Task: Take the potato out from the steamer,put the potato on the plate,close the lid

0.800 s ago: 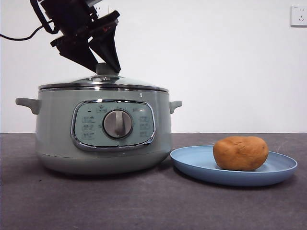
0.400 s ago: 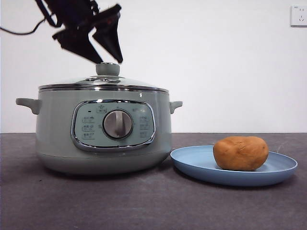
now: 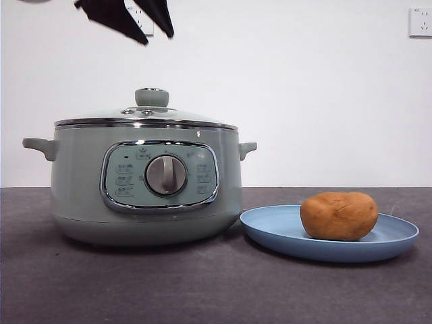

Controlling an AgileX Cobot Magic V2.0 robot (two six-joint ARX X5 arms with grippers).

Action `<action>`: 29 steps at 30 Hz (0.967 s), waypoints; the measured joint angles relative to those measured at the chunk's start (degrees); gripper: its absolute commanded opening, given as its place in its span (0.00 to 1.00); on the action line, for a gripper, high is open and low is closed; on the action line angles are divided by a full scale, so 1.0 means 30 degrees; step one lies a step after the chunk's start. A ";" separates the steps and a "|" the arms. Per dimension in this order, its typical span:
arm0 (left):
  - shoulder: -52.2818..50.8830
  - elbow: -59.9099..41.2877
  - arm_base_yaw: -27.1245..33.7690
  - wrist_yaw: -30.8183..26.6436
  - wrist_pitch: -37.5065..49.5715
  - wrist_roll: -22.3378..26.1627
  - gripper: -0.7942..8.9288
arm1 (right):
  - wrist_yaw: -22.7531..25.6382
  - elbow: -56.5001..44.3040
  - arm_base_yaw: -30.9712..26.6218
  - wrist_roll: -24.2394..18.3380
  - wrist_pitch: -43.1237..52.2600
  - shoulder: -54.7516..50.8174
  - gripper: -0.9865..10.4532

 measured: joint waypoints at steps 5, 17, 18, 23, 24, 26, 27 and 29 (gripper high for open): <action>-0.1231 0.1144 0.0000 0.0015 -0.1151 0.0000 0.38 | -0.0058 0.0000 0.0000 0.0000 0.0007 0.0000 0.61; -0.8269 0.1355 0.0000 0.0036 -0.4153 0.0007 0.16 | -0.0073 0.0000 0.0000 0.0000 0.0277 0.0000 0.50; -0.8765 0.1355 0.0000 0.0044 -0.4641 0.0007 0.07 | -0.0168 0.0000 0.0000 0.0000 0.0270 0.0000 0.41; -1.0491 0.1355 0.0000 0.0051 -0.6965 0.0168 0.07 | -0.1887 0.0000 0.0000 -0.0007 0.0277 0.0000 0.08; -1.0652 0.1355 0.0000 0.0051 -0.7446 0.0168 0.07 | -0.2047 0.0000 0.0000 -0.0022 0.0277 0.0007 0.08; -1.0914 0.1355 0.0000 0.0036 -0.8225 0.0168 0.07 | -0.2076 0.0000 0.0000 -0.0044 0.0277 0.0015 0.08; -1.1038 0.1355 0.0000 0.0015 -0.8685 0.0175 0.07 | -0.2076 0.0000 0.0000 -0.0066 0.0277 0.0022 0.08; -1.1118 0.1355 0.0000 0.0022 -0.9143 0.0175 0.08 | -0.2076 0.0000 0.0000 -0.0073 0.0277 0.0044 0.08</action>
